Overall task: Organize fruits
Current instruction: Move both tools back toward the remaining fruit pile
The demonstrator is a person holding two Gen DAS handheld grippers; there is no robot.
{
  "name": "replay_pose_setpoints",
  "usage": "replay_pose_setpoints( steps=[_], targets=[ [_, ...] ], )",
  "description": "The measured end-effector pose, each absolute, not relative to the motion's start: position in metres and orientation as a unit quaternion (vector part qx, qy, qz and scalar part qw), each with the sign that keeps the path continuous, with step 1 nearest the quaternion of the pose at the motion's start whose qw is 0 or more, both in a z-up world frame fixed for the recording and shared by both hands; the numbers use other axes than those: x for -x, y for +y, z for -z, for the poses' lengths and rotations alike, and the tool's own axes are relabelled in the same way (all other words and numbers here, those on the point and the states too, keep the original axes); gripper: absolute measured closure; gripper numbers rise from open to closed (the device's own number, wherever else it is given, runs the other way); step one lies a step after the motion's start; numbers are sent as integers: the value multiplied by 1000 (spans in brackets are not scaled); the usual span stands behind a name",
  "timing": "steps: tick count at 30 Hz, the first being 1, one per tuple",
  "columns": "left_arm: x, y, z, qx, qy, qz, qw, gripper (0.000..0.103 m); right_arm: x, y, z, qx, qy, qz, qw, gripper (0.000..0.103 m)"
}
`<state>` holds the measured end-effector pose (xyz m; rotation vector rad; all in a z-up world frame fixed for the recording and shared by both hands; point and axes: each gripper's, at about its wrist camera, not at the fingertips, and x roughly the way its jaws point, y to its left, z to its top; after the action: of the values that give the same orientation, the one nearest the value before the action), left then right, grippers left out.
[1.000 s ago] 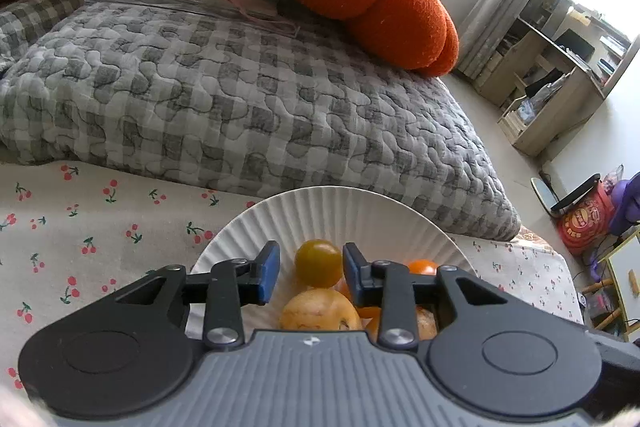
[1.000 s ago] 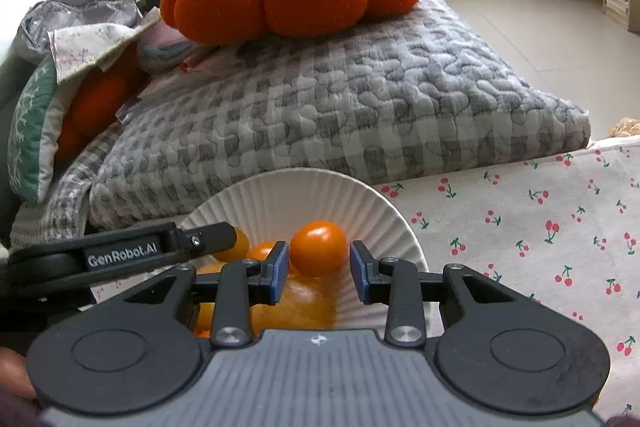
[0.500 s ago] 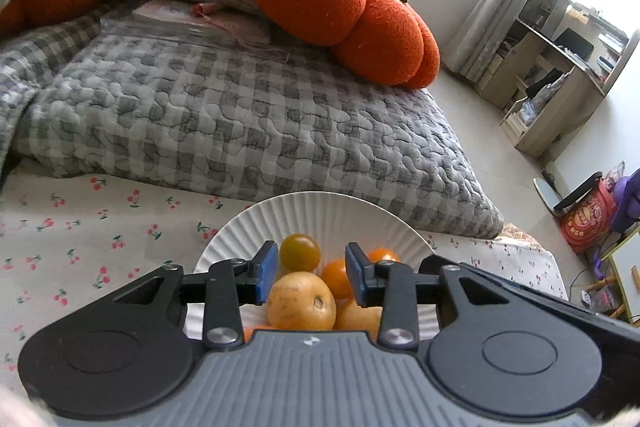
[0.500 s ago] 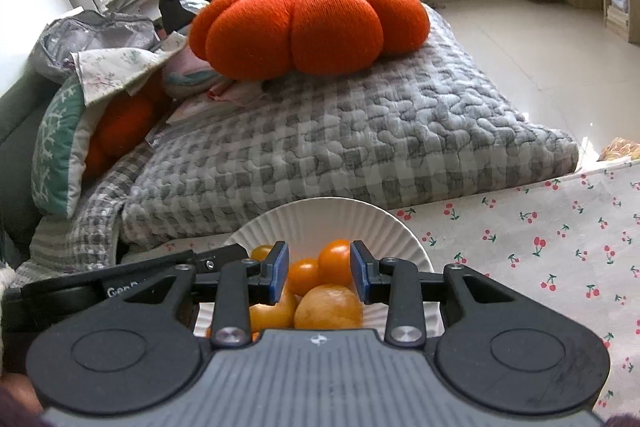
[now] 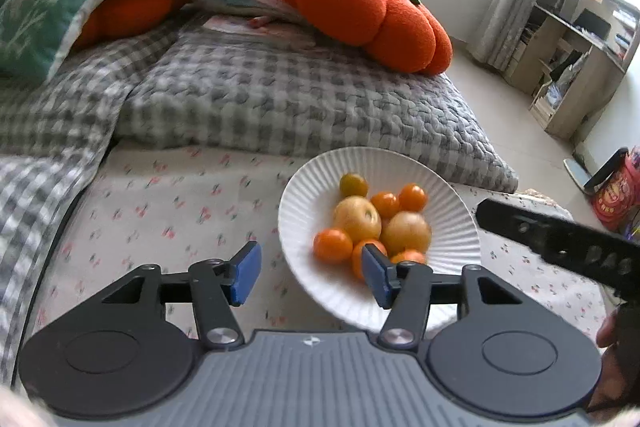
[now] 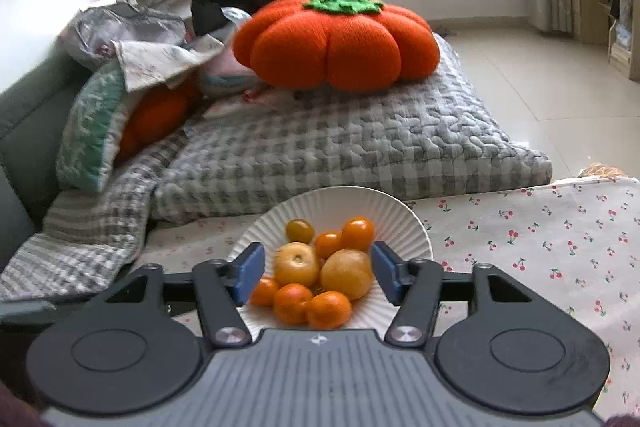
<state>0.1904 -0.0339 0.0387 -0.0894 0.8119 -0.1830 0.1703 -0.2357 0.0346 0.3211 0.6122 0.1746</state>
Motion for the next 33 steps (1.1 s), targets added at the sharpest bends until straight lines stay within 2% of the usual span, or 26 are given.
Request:
replay_pose_setpoints(
  steps=[11,13,17,25,28,33],
  targets=[
    [-120,-21,-53,47,383,88,918,37,-105,-199,-51,-98,302,-94,944,38],
    [-111,-18,-53,46,382,88,919,28,-94,-199,-50,-100,303,-92,943,37],
    [-95,-14,-53,46,386,88,917,22,-75,-197,-47,-99,308,-94,942,34],
    [-79,-10,-53,25,377,77,922,8,-57,-189,-37,-63,317,-89,942,19],
    [-80,-10,-50,14,376,72,924,8,-57,-186,-33,-38,320,-85,943,12],
    [-86,-9,-39,-2,385,66,921,8,-58,-189,-26,-29,324,-81,942,8]
  ],
)
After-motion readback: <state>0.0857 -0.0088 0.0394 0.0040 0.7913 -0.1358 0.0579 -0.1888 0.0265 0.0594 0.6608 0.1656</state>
